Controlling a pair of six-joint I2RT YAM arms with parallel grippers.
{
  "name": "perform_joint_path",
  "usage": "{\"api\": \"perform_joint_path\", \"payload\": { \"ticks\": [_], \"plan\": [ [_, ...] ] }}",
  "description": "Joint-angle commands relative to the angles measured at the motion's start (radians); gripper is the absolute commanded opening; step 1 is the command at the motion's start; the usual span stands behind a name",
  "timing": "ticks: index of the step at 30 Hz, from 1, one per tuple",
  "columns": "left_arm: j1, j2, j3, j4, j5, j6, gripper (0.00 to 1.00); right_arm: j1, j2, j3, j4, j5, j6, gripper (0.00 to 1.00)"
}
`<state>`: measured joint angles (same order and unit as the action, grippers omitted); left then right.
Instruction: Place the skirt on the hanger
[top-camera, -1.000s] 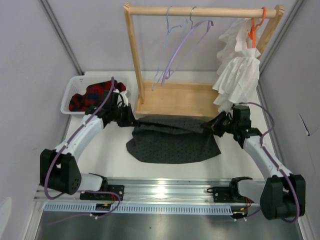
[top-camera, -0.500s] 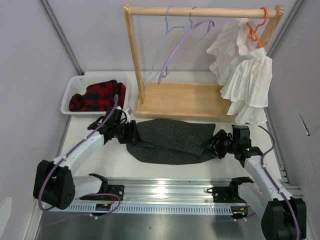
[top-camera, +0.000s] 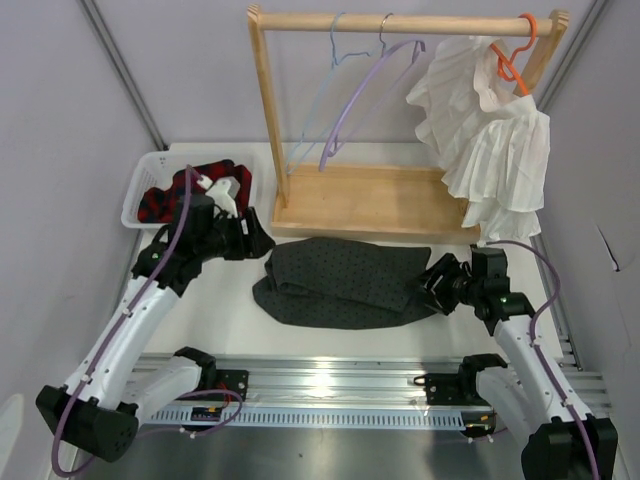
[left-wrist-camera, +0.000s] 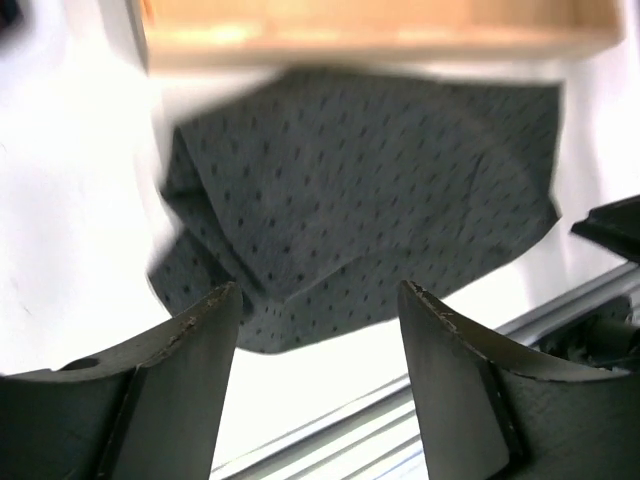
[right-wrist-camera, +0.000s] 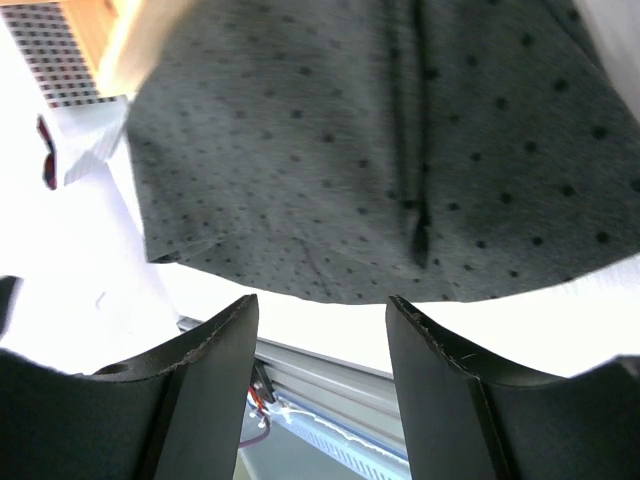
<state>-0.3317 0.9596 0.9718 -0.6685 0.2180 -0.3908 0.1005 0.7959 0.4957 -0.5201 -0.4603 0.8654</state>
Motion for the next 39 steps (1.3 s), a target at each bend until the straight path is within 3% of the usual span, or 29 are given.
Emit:
{"api": "perform_joint_path", "payload": {
  "ticks": [1, 8, 12, 17, 25, 31, 39],
  "plan": [
    [-0.004, -0.018, 0.14, 0.017, -0.026, 0.043, 0.7, -0.004, -0.026, 0.063, -0.018, -0.018, -0.019, 0.6],
    [-0.006, 0.051, 0.454, 0.185, -0.041, 0.056, 0.73, -0.001, -0.027, 0.127, -0.067, -0.044, -0.086, 0.56],
    [-0.004, 0.139, 0.638, 0.271, -0.06, 0.089, 0.73, 0.001, -0.037, 0.15, -0.075, -0.057, -0.1, 0.56],
    [-0.006, 0.313, 0.796, 0.388, 0.017, 0.122, 0.72, 0.004, -0.04, 0.152, -0.063, -0.075, -0.109, 0.52],
    [-0.006, 0.501, 0.867, 0.579, 0.145, 0.161, 0.72, 0.007, -0.027, 0.184, -0.04, -0.089, -0.12, 0.5],
    [-0.01, 0.614, 0.912, 0.696, 0.15, 0.15, 0.71, 0.015, -0.023, 0.205, -0.035, -0.083, -0.126, 0.5],
    [-0.029, 0.74, 1.018, 0.728, 0.181, 0.13, 0.7, 0.018, -0.014, 0.231, -0.041, -0.067, -0.14, 0.5]
  ]
}}
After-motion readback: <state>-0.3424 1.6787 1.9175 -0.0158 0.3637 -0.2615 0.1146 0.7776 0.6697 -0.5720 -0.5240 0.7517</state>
